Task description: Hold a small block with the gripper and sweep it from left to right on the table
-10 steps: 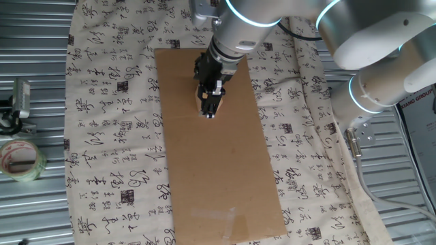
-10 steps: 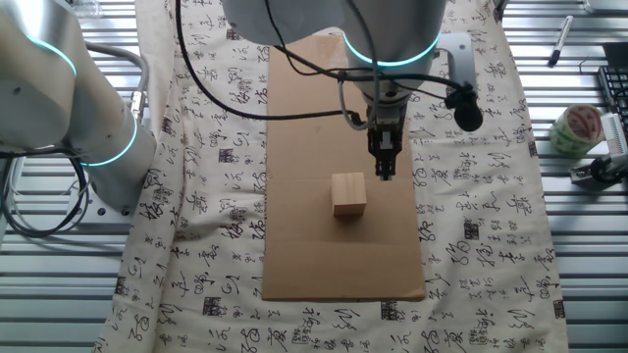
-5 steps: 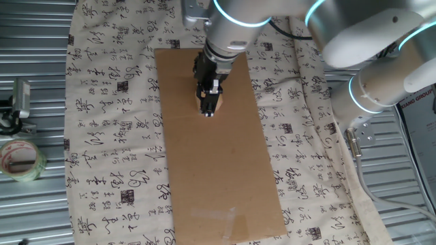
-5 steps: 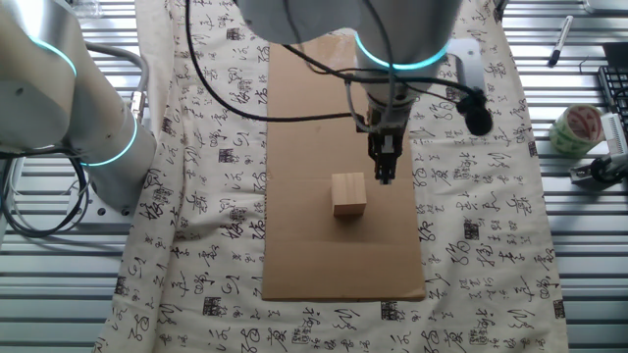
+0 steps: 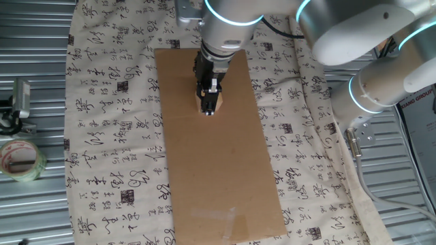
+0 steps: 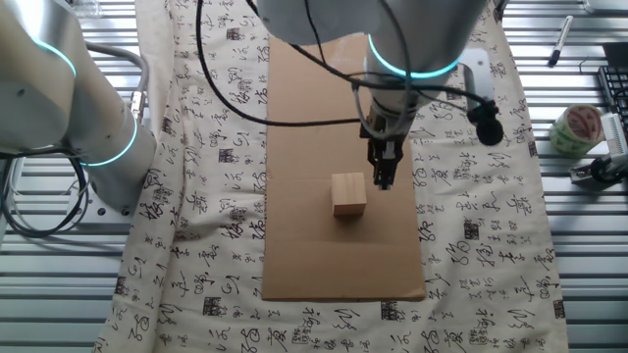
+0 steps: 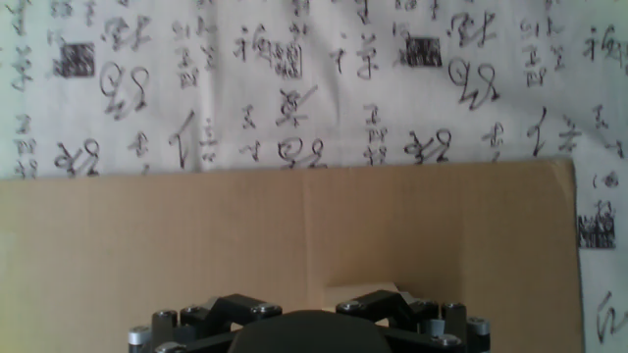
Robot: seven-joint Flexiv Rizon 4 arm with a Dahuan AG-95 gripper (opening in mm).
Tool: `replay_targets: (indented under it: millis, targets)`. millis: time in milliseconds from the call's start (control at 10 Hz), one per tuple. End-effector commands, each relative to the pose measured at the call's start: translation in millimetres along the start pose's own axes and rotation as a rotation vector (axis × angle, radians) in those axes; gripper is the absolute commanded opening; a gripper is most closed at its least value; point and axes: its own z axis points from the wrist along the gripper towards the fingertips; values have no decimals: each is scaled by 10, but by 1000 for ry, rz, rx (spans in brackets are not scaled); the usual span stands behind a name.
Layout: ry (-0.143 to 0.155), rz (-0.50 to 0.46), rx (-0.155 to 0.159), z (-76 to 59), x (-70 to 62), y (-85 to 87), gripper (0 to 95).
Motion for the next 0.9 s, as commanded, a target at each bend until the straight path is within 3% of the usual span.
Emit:
replay_targets:
  millis: [100, 900]
  targets:
    - [-2, -6, 2, 0, 40, -31, 950]
    - [-20, -18, 8, 112, 181, -192, 950]
